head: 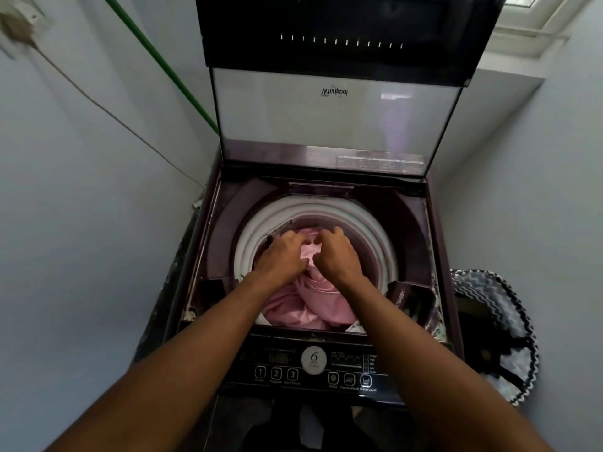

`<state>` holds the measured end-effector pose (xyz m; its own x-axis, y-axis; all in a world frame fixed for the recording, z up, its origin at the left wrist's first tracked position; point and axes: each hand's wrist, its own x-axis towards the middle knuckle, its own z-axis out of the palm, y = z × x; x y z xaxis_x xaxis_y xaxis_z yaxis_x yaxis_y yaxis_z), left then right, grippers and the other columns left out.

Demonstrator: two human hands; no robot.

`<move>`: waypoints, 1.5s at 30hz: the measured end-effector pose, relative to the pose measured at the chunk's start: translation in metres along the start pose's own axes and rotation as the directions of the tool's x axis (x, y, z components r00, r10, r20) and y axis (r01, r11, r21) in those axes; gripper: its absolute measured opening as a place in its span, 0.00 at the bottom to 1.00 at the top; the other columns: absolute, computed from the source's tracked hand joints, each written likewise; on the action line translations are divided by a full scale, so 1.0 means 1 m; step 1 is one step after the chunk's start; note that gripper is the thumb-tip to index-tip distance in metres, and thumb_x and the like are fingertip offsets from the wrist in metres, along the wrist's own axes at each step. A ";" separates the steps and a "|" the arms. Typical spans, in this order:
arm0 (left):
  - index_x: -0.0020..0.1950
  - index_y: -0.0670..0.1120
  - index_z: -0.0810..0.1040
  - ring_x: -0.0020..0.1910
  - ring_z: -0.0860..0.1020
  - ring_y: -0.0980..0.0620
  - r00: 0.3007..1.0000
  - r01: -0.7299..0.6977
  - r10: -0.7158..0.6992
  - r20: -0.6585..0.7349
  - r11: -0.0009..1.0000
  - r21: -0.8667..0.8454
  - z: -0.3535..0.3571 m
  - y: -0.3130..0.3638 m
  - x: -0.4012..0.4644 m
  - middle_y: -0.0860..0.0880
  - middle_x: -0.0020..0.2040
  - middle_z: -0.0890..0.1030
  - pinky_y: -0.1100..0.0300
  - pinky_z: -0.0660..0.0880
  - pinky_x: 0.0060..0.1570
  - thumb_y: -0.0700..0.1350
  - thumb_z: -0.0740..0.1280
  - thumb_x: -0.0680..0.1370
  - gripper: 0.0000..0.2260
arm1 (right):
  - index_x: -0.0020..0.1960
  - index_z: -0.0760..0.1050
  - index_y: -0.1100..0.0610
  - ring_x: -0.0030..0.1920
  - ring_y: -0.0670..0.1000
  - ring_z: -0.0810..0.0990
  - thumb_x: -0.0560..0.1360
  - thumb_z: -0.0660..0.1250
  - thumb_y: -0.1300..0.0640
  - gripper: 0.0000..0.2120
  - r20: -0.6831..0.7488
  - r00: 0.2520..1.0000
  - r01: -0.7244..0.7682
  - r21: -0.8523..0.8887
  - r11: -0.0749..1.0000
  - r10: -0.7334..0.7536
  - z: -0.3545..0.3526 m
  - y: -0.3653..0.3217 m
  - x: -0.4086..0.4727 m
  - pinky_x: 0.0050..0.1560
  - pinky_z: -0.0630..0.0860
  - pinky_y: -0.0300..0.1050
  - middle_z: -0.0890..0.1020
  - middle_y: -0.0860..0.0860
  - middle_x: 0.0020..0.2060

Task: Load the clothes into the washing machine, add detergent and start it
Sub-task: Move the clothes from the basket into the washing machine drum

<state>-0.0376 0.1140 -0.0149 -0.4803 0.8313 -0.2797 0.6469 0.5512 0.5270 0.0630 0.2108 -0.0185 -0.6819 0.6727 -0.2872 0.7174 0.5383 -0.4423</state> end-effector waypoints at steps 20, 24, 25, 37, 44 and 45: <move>0.61 0.49 0.79 0.47 0.77 0.56 0.910 -0.413 0.414 -0.031 0.894 -0.175 0.060 0.164 0.028 0.51 0.53 0.80 0.62 0.74 0.53 0.42 0.70 0.74 0.16 | 0.46 0.79 0.61 0.46 0.60 0.79 0.73 0.65 0.62 0.05 -0.453 0.858 -0.165 0.202 0.966 0.241 -0.099 0.126 -0.063 0.42 0.73 0.50 0.78 0.58 0.46; 0.63 0.47 0.78 0.45 0.74 0.57 0.881 -0.467 0.473 0.001 0.871 -0.153 0.083 0.196 0.028 0.50 0.51 0.78 0.65 0.72 0.52 0.40 0.70 0.74 0.17 | 0.46 0.80 0.59 0.45 0.59 0.80 0.74 0.64 0.61 0.06 -0.456 0.828 -0.225 0.261 0.939 0.325 -0.106 0.173 -0.081 0.44 0.77 0.52 0.79 0.57 0.46; 0.63 0.47 0.79 0.46 0.75 0.55 0.872 -0.485 0.490 0.000 0.863 -0.140 0.090 0.203 0.029 0.50 0.51 0.78 0.63 0.73 0.54 0.40 0.70 0.74 0.17 | 0.45 0.80 0.59 0.44 0.58 0.80 0.74 0.64 0.61 0.06 -0.452 0.820 -0.246 0.275 0.929 0.351 -0.107 0.185 -0.085 0.44 0.78 0.52 0.79 0.56 0.45; 0.67 0.55 0.73 0.56 0.75 0.50 0.796 -0.592 0.540 0.272 0.788 0.170 0.166 0.280 0.048 0.58 0.53 0.78 0.49 0.70 0.54 0.47 0.64 0.78 0.16 | 0.47 0.78 0.57 0.53 0.58 0.77 0.70 0.67 0.61 0.06 -0.243 0.688 -0.498 0.527 0.688 0.684 -0.068 0.345 -0.124 0.58 0.74 0.49 0.78 0.57 0.51; 0.72 0.50 0.69 0.65 0.72 0.46 0.740 -0.571 0.363 0.566 0.783 0.245 0.231 0.301 0.061 0.49 0.65 0.74 0.46 0.70 0.64 0.49 0.67 0.78 0.22 | 0.61 0.74 0.57 0.62 0.62 0.73 0.74 0.68 0.56 0.17 0.035 0.628 -0.705 0.450 0.548 0.778 -0.017 0.423 -0.124 0.62 0.74 0.53 0.73 0.59 0.62; 0.72 0.50 0.68 0.66 0.71 0.45 0.732 -0.566 0.337 0.592 0.784 0.254 0.242 0.302 0.064 0.47 0.66 0.73 0.46 0.70 0.64 0.50 0.67 0.78 0.23 | 0.64 0.72 0.58 0.63 0.62 0.73 0.74 0.69 0.55 0.19 0.063 0.622 -0.726 0.420 0.544 0.780 -0.010 0.434 -0.122 0.63 0.73 0.53 0.73 0.60 0.64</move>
<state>0.2710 0.3511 -0.0678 0.2171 0.8371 -0.5022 0.9296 -0.0203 0.3680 0.4591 0.3671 -0.1670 0.1266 0.8064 -0.5776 0.8254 -0.4086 -0.3895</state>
